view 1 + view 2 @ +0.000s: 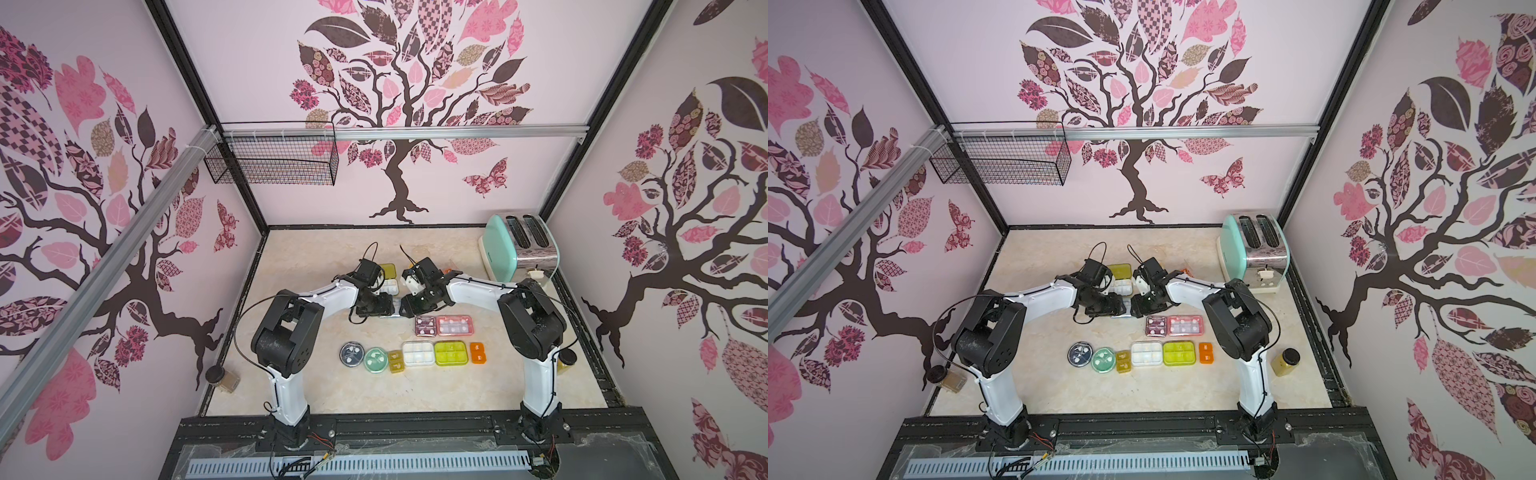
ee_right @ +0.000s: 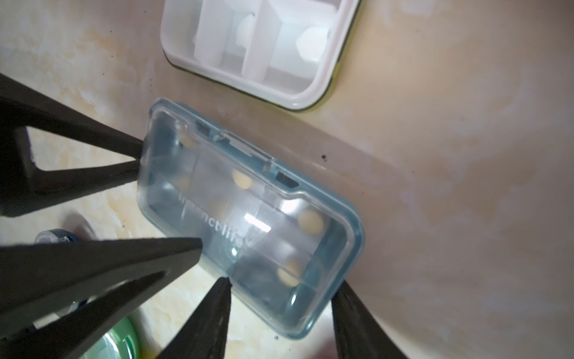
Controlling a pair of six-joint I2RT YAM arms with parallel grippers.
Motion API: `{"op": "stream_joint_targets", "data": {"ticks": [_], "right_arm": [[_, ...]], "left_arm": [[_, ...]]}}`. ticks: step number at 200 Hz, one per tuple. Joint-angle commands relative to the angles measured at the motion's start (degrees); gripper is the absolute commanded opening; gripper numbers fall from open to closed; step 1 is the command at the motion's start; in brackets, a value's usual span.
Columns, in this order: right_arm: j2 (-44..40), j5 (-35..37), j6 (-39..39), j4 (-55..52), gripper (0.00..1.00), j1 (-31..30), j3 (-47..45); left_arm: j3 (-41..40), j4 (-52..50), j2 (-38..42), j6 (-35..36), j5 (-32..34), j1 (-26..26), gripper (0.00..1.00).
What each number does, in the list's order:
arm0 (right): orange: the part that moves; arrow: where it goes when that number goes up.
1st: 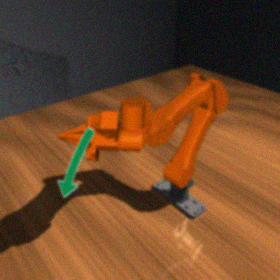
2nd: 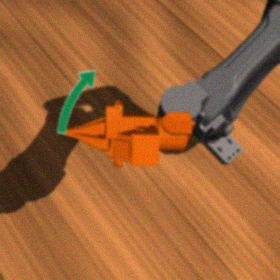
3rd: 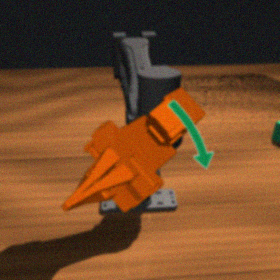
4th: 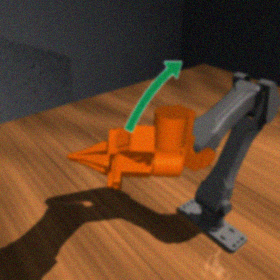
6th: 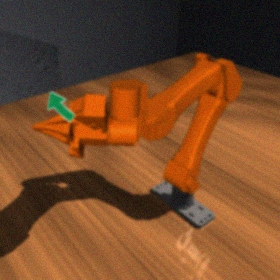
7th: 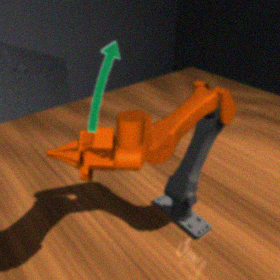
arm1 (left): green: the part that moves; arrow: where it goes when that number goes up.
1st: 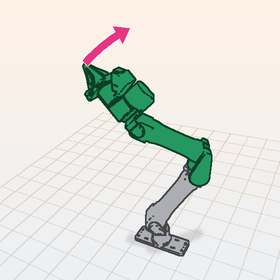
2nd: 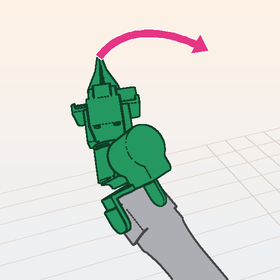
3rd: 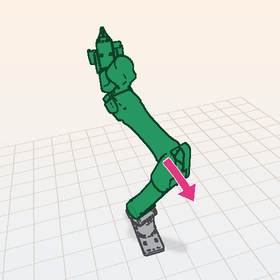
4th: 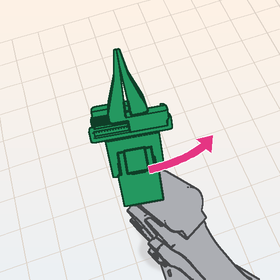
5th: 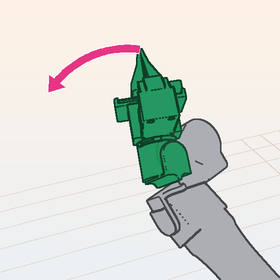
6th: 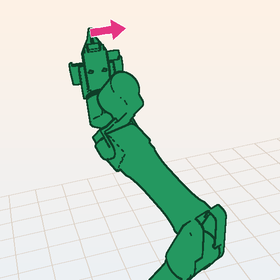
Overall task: Close pillboxes
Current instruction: Close the lid on the pillbox, then move the pillbox to the center of the board.
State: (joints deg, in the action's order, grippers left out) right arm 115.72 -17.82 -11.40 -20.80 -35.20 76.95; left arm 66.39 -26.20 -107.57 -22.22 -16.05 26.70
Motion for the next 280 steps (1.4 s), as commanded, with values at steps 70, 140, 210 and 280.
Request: {"op": "stream_joint_targets", "data": {"ticks": [70,140,210,280], "right_arm": [[2.86,2.09,-0.37,-5.56,0.54,-0.58,1.43],[-5.82,3.18,0.78,-8.67,0.66,0.98,3.03],[-0.35,3.40,-1.30,-6.05,0.50,3.19,8.72],[6.06,2.79,-2.84,-4.94,0.42,3.73,15.37]], "left_arm": [[-4.60,-1.59,-5.39,-1.51,-2.18,-0.14,0.59],[-0.11,-6.72,6.91,-0.98,0.96,-1.75,0.65],[5.89,-0.77,0.96,-3.70,3.44,-4.64,0.48],[7.92,0.88,-3.57,-4.92,5.25,-4.63,0.51]]}}
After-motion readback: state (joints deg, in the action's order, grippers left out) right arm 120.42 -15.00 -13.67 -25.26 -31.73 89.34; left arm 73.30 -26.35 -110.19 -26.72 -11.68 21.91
